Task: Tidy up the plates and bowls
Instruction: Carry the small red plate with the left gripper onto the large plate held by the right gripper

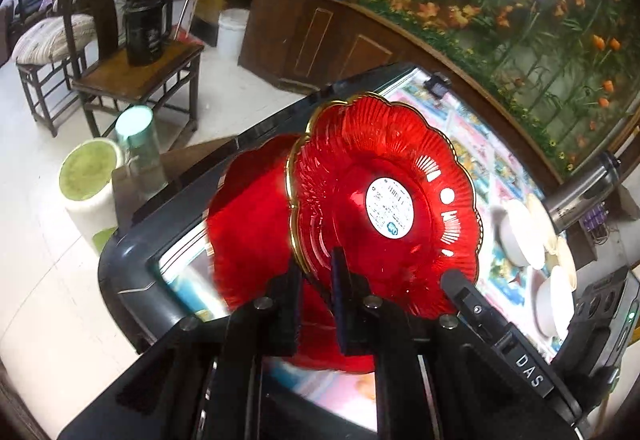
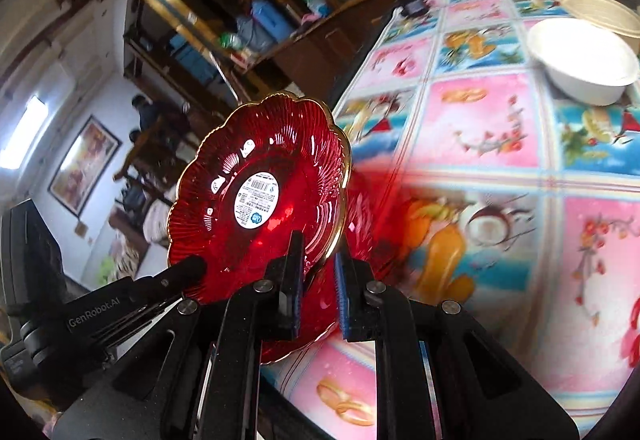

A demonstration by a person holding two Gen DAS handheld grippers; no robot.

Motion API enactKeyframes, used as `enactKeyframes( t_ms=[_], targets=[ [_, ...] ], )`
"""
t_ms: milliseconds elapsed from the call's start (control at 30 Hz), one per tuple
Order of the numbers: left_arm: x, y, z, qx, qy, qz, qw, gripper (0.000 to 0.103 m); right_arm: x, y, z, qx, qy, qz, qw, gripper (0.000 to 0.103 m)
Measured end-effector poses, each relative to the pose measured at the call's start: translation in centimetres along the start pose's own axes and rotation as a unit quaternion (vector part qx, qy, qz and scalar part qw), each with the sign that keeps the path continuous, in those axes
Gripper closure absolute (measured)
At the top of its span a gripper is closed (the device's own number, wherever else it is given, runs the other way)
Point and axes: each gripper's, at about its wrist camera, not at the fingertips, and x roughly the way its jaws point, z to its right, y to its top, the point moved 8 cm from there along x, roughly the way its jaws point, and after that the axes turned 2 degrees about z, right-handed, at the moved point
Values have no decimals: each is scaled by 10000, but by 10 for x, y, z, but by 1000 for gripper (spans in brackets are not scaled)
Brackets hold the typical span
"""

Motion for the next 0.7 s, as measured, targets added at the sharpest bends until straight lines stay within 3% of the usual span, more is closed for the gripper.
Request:
enactKeyframes(
  t_ms=[233,700],
  targets=[
    [16,-6,-20,-82,54,-299,9995,90,26,-13,-4,-149,-249,-382,9989,89],
    [21,-9,-31,-11,83,-580,9983,86,36,-16,-10,-434,-538,-634,9956,89]
  ],
)
